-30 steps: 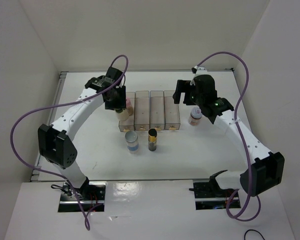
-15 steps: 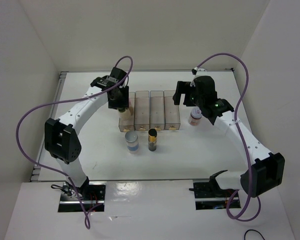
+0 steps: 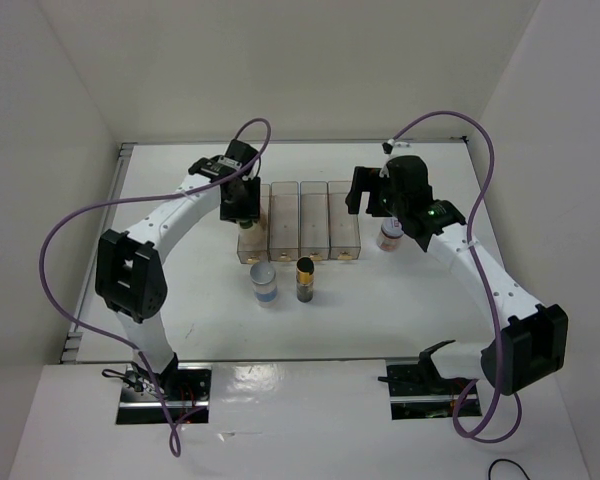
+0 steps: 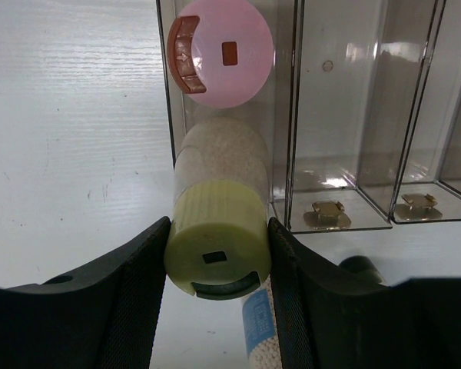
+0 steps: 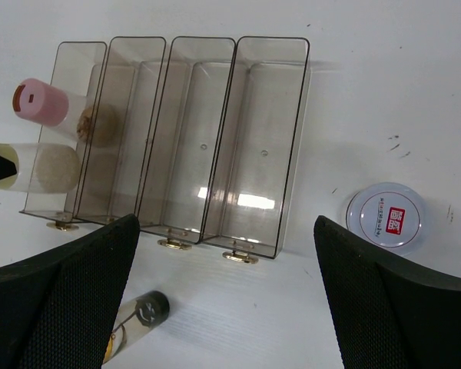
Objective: Organize the condiment bottles
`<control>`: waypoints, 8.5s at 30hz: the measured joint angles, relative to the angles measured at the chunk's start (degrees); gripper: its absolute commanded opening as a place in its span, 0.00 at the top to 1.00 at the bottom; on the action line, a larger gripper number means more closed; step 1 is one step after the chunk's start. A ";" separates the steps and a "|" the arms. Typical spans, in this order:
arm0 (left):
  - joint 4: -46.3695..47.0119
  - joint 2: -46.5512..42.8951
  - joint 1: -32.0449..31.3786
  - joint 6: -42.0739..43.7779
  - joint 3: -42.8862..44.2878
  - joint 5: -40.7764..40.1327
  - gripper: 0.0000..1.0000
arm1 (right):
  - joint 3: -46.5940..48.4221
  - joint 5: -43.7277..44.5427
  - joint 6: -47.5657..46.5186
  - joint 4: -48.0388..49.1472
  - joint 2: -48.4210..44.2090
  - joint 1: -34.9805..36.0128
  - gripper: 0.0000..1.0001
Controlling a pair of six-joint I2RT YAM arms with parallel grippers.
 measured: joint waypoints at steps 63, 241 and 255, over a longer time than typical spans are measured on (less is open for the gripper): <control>-5.33 -21.77 -9.84 8.52 -14.43 15.02 0.01 | 0.00 -0.02 0.17 -1.11 -1.97 -0.02 0.02; 0.98 -5.90 -4.68 5.97 15.91 -6.54 0.00 | -3.41 10.14 5.05 -2.99 20.94 -10.73 0.16; 2.71 -13.79 6.03 3.91 1.03 -0.24 0.00 | -2.97 10.60 4.83 -2.97 21.38 -10.71 0.70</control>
